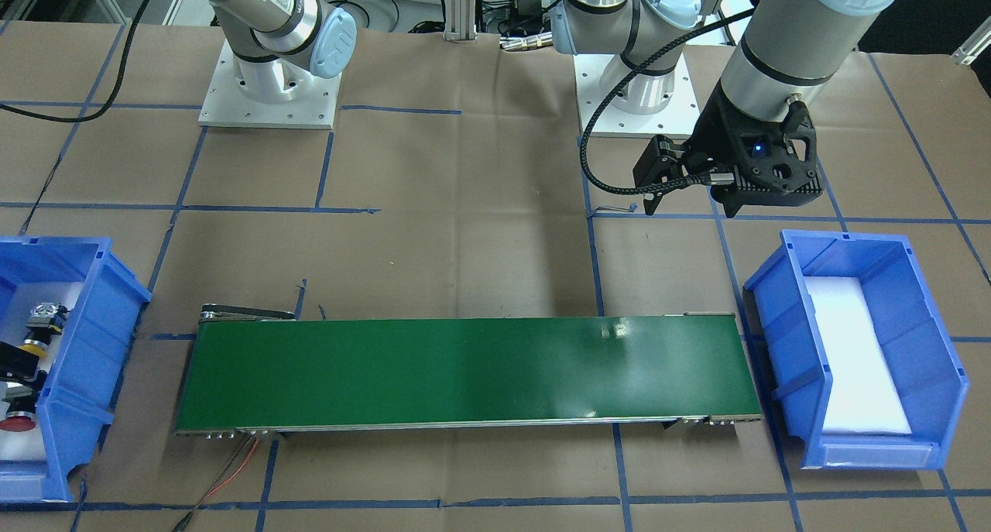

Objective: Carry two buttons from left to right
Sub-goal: 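Release the red button beside the yellow one and open the right gripper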

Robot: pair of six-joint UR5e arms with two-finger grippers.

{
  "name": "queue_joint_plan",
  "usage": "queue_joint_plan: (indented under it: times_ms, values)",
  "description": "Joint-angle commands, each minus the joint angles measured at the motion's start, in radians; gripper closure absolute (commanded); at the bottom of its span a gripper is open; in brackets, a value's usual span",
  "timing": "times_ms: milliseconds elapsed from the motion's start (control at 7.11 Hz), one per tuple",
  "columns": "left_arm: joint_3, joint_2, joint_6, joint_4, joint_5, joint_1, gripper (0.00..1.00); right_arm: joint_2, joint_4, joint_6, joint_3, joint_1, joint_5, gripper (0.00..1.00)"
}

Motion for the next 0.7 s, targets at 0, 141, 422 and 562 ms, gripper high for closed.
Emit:
queue_joint_plan:
  times_ms: [0, 141, 422, 562]
  values:
    - [0.000, 0.000, 0.001, 0.000, 0.000, 0.000, 0.00, -0.092, 0.060, 0.044, -0.047, 0.004, -0.003, 0.00]
    - [0.000, 0.000, 0.001, 0.000, -0.002, 0.000, 0.00, -0.170, 0.159, 0.079, -0.076, 0.036, -0.014, 0.00]
    - [0.000, 0.000, 0.001, 0.000, -0.003, 0.000, 0.00, -0.317, 0.290, 0.286, -0.109, 0.145, -0.041, 0.00]
    - [0.000, 0.000, -0.001, 0.000, -0.003, 0.000, 0.00, -0.368, 0.337, 0.410, -0.106, 0.249, -0.049, 0.00]
